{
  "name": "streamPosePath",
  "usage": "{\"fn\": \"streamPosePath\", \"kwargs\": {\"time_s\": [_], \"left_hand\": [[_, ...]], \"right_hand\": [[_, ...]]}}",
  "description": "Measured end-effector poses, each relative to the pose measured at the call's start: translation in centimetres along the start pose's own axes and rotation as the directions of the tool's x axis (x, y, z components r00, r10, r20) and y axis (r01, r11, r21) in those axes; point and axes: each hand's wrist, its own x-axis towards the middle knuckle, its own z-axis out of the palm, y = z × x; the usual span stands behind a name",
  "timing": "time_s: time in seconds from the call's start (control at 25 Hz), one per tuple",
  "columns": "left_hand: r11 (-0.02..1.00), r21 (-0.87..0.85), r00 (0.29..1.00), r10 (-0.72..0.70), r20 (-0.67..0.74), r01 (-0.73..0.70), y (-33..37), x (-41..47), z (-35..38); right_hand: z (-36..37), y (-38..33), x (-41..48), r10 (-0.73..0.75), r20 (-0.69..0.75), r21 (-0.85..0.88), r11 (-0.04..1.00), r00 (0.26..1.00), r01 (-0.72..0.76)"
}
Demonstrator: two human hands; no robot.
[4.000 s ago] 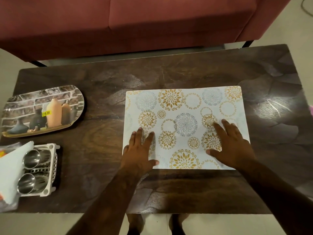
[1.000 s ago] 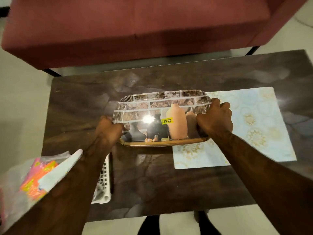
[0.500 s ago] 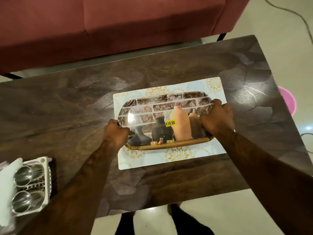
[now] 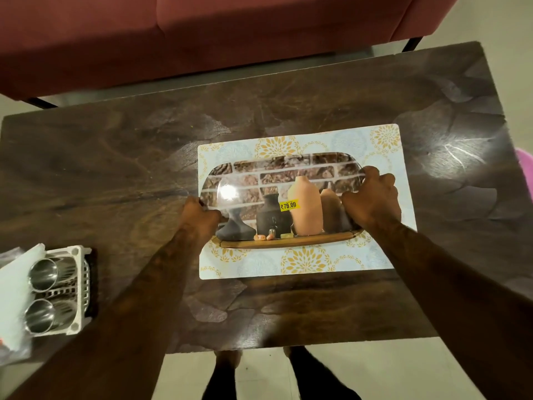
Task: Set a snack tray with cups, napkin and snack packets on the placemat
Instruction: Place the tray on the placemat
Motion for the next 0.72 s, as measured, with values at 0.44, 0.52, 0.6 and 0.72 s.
{"fn": "streamPosePath", "kwargs": {"time_s": [0.44,0.52,0.6,0.72], "left_hand": [[0.965,0.25,0.995,0.095,-0.035,-0.083,0.1,0.8,-0.4],[0.922,0.373,0.992,0.121,-0.034,-0.1,0.1,0.4,-0.5],[0.862,0.479,0.978,0.206,-0.037,-0.163,0.0,-0.3,-0.5],[0.659,0.652,0.882,0.47,0.034,-0.376,0.0,-1.7,-0.3]], "right_hand": [[1.4,-0.3,0.4,-0.07,-0.052,-0.152,0.987,0.996,0.061],[1.7,-0.4,0.0,-0.106,-0.06,-0.211,0.973,0.993,0.092],[2.0,-0.7,-0.5,-0.205,-0.087,-0.319,0.933,0.975,0.168],[2.6,-1.2,-1.1,-0.357,-0.033,-0.391,0.864,0.933,0.317]]}}
